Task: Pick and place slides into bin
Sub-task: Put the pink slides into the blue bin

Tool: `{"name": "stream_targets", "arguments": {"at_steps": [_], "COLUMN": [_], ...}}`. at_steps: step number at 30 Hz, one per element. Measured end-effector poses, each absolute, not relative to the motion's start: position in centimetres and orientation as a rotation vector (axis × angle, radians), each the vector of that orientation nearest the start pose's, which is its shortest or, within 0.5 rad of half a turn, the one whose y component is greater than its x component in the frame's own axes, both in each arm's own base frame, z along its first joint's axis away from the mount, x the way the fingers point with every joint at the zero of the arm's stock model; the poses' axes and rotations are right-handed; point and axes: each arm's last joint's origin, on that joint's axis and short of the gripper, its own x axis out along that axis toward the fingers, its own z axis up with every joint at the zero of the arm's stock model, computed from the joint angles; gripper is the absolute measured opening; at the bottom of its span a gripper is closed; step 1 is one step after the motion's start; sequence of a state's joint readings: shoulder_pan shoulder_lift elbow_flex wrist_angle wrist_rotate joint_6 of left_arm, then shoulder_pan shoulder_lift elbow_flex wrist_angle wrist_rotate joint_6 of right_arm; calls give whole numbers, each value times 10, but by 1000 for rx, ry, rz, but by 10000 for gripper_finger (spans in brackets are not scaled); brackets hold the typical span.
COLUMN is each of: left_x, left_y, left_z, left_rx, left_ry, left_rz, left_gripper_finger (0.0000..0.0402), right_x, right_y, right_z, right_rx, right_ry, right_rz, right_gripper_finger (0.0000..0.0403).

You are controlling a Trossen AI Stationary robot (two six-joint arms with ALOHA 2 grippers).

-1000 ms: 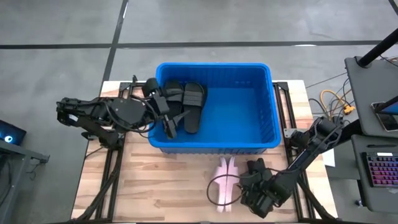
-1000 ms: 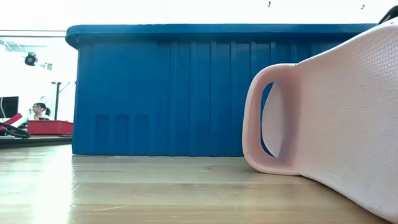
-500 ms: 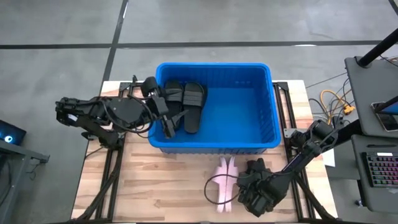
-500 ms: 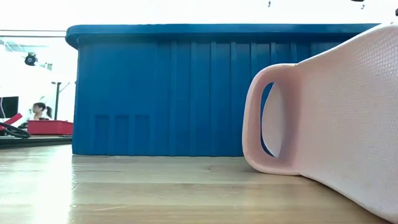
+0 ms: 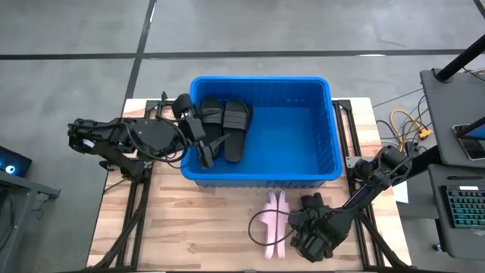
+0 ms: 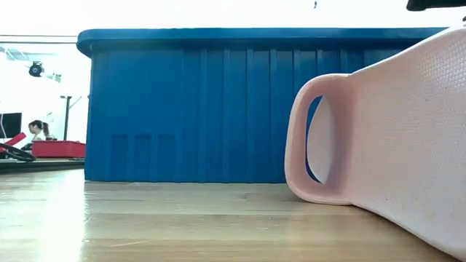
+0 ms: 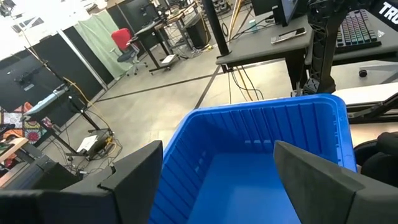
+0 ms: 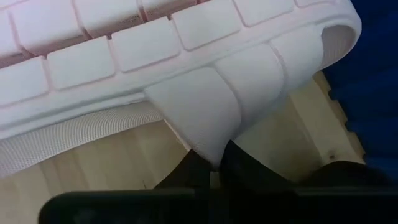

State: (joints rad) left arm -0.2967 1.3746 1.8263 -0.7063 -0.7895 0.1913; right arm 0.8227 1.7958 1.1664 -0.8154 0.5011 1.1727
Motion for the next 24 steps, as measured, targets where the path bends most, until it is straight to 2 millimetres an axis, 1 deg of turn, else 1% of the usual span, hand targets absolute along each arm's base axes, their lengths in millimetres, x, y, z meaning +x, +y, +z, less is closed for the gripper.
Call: {"name": "stream_targets", "arguments": {"at_steps": [3,9,16,24], "left_x": [243,243,242,242], "left_y": [-53,-53,-52,-52], "left_z": [501,501,502,502], "left_rx": [320,326,326,326], "left_ry": [267,268,266,266], "left_rz": [469,468,468,468], "left_gripper_finger": [290,290,290,290], "right_x": [231,233,233,230], "right_y": [229,233,232,229], "right_z": [176,197,224,246], "right_rx": [167,174,143,143], "right_ry": [1059,1058,1068,1086], "right_rz": [-390,-349,-368,-423], "right_gripper_finger": [14,14,13,13]}}
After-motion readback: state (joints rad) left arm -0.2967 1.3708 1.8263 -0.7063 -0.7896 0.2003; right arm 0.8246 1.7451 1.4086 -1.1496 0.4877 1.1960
